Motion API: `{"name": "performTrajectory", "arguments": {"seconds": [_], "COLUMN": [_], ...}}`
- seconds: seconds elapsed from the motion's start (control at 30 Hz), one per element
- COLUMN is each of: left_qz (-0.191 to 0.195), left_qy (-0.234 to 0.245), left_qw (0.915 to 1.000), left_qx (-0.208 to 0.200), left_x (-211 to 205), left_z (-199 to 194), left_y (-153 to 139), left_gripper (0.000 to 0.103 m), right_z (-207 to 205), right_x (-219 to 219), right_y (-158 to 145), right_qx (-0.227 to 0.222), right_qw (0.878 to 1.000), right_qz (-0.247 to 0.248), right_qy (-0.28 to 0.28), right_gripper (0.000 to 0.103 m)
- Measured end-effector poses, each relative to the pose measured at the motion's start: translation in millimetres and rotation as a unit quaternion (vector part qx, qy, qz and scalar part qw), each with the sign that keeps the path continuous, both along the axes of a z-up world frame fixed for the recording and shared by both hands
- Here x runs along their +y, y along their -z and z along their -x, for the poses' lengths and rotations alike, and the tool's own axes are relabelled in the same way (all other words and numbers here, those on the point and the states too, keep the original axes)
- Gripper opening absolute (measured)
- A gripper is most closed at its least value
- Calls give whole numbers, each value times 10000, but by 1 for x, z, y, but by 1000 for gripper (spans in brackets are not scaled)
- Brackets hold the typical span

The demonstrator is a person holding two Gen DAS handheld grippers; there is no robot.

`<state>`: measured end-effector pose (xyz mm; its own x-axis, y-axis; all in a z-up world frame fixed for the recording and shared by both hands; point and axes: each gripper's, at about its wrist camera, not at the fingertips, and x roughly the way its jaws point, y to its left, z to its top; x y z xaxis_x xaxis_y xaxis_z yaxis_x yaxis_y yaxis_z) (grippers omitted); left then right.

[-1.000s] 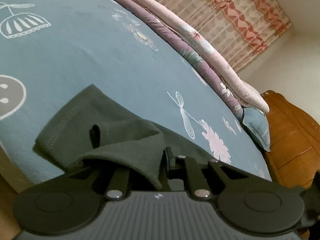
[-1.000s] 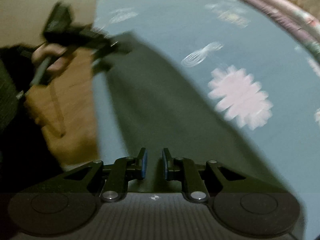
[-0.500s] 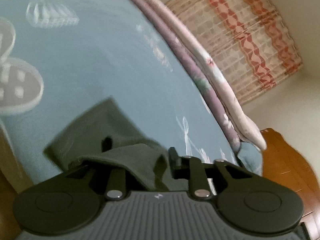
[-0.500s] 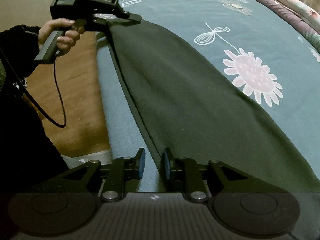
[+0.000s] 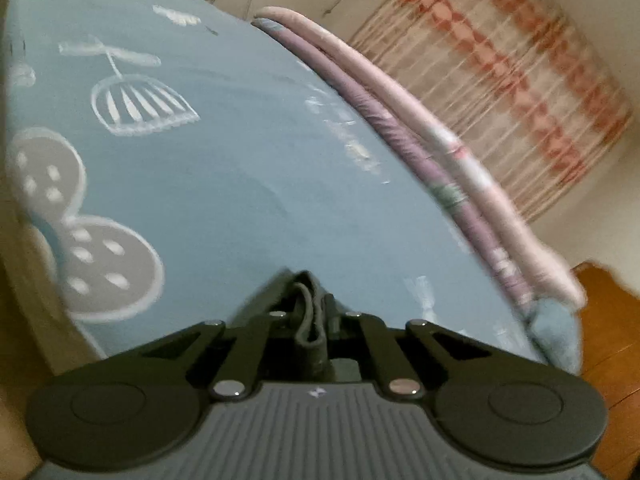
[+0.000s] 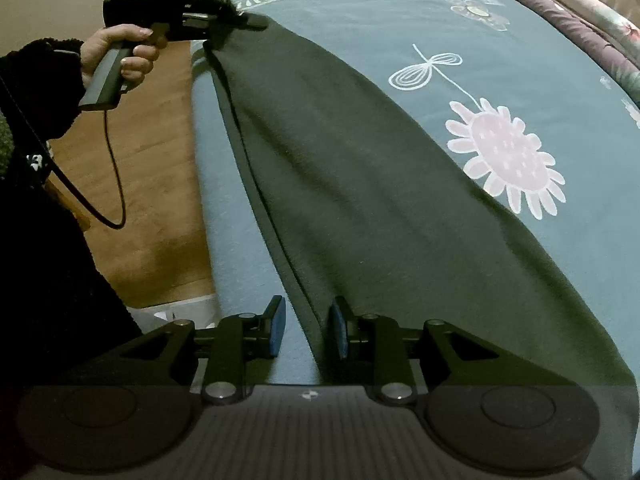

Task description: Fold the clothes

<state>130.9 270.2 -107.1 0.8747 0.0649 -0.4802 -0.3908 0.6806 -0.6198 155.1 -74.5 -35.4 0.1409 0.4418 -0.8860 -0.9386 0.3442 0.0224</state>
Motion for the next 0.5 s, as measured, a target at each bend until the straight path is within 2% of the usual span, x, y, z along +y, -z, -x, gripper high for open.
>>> {"name": "performTrajectory", "arguments": {"seconds": [0.13, 0.27, 0.4, 0.5], "left_qz": [-646, -804, -1559, -1880], "left_qy": [237, 326, 191, 590], "left_qw": [9974, 9949, 9837, 9764], "left_qx": [227, 512, 880, 878], "left_x": [-6, 3, -1, -18], "left_z": [-5, -5, 12, 15], "left_y": [-15, -25, -45, -62], "left_gripper": [3, 9, 10, 16], "right_z": [0, 5, 13, 16], "right_x": [-2, 1, 5, 9], "right_y": [-10, -9, -7, -6], "right_qx": [-174, -363, -542, -632], "right_qw": [9997, 9992, 9977, 9966], "right_qz": [-157, -83, -36, -84], "right_qy": [22, -176, -393, -512], "right_gripper": [29, 29, 29, 28]}}
